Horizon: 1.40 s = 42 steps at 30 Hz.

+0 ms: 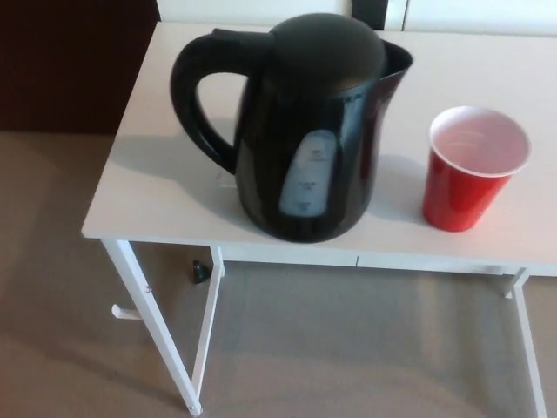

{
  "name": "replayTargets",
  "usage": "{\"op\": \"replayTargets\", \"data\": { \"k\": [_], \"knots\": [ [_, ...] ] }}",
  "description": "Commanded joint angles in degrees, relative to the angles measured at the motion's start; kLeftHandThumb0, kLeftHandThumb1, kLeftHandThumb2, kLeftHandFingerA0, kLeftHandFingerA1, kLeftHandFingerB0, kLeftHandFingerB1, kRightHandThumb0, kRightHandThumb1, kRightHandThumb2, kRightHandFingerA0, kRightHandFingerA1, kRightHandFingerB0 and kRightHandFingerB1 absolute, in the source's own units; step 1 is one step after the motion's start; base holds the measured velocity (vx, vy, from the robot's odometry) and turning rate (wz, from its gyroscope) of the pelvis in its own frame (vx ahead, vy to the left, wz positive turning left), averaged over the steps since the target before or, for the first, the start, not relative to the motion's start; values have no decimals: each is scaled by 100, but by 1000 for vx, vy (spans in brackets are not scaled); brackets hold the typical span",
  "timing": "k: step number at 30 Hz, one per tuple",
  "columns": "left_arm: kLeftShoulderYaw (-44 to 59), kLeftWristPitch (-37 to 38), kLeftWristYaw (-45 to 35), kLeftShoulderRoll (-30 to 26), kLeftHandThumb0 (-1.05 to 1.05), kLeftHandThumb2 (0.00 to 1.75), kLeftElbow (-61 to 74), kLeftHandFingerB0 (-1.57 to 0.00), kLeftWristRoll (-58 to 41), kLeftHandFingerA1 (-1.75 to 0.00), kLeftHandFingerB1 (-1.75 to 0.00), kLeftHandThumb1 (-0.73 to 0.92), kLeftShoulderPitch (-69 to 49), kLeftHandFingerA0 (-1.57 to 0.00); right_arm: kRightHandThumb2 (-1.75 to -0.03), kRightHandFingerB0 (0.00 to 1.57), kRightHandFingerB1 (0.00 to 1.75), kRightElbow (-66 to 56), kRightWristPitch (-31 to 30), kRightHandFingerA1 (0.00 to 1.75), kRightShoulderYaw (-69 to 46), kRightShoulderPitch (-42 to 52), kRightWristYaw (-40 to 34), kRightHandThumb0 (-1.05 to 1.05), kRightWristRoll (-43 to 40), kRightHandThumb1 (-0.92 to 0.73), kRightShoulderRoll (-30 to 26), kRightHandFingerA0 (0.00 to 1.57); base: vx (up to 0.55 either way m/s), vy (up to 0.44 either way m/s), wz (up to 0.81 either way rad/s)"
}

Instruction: The robot walk towards a table in front and uses its left hand to pick up the pot from the base and pour water to the cup on the right hand side

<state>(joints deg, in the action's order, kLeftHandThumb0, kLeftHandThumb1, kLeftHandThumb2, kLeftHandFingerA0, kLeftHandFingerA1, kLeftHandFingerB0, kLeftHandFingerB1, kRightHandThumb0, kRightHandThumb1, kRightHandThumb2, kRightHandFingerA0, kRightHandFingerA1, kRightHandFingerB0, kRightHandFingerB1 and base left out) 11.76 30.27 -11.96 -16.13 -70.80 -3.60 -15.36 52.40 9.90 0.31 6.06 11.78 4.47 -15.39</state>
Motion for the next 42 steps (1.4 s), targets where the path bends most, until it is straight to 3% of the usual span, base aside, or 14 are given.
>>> {"op": "replayTargets", "data": {
  "k": [1,7,9,10,12,15,21,23,25,26,30,33,34,42],
  "knots": [
    [31,36,-8,-151,-36,68,-45,-39,36,-50,-44,46,70,-55,-58,43,43,124,109,54,51,-80,-29,-33,77,-63,-44,63,267,-67,-27],
    [27,77,-31,-145,-27,57,22,-43,41,-42,-37,56,31,-59,-58,43,43,228,143,52,123,-108,-75,-35,133,-62,-80,64,47,11,8],
    [28,101,-57,-153,-36,71,61,-38,36,-51,-45,49,15,-54,-58,42,44,192,257,53,128,-69,27,-33,111,-64,-96,60,-32,-47,1],
    [18,77,-11,-159,-29,58,50,-43,57,-43,-37,57,30,-62,-58,42,44,222,271,53,133,-85,32,-34,117,-63,-95,59,-33,-105,2],
    [35,65,-17,-157,-29,58,28,-43,42,-43,-37,58,23,-61,-58,43,44,266,259,52,156,-108,-23,-34,157,-63,-85,59,-28,-101,4],
    [102,11,-81,-139,-38,71,-50,-40,-32,-53,-45,48,52,-58,-58,44,44,251,186,53,167,-120,-38,-33,165,-63,-72,62,-10,-66,1],
    [108,-52,-26,-140,-38,71,-63,-39,10,-52,-45,48,211,-57,-58,45,44,395,128,54,165,-374,-36,-34,188,-63,-67,64,0,0,0],
    [68,53,-25,-152,-30,58,-28,-42,58,-44,-37,59,174,-62,-58,45,43,328,89,53,129,-329,-39,-32,153,-63,-51,63,0,0,0],
    [91,24,-91,-154,-38,72,-29,-37,18,-52,-45,49,164,-54,-58,45,42,209,-28,50,144,-294,-76,-30,185,-63,-51,63,0,0,0],
    [100,57,-98,-143,-30,58,-7,-43,4,-43,-37,59,168,-61,-59,44,42,198,14,51,137,-296,-40,-30,173,-64,-62,62,0,0,0],
    [114,43,-94,-140,-30,58,-16,-43,-5,-43,-37,58,194,-61,-59,43,42,155,30,51,148,-281,-15,-30,188,-64,-77,62,0,0,0],
    [139,71,-155,-127,-37,71,26,-37,-41,-51,-45,49,102,-54,-59,43,42,128,113,51,189,-157,-19,-30,237,-65,-98,61,0,0,0],
    [143,70,-161,-128,-29,57,25,-42,-41,-43,-36,57,102,-60,-59,43,42,132,111,51,181,-153,-9,-30,225,-64,-95,61,0,0,0],
    [129,142,-150,-165,-30,57,29,-42,21,-44,-37,57,41,-61,-58,43,42,140,42,52,255,-178,-3,-33,294,-64,-96,63,-13,5,-5]
  ]
}}
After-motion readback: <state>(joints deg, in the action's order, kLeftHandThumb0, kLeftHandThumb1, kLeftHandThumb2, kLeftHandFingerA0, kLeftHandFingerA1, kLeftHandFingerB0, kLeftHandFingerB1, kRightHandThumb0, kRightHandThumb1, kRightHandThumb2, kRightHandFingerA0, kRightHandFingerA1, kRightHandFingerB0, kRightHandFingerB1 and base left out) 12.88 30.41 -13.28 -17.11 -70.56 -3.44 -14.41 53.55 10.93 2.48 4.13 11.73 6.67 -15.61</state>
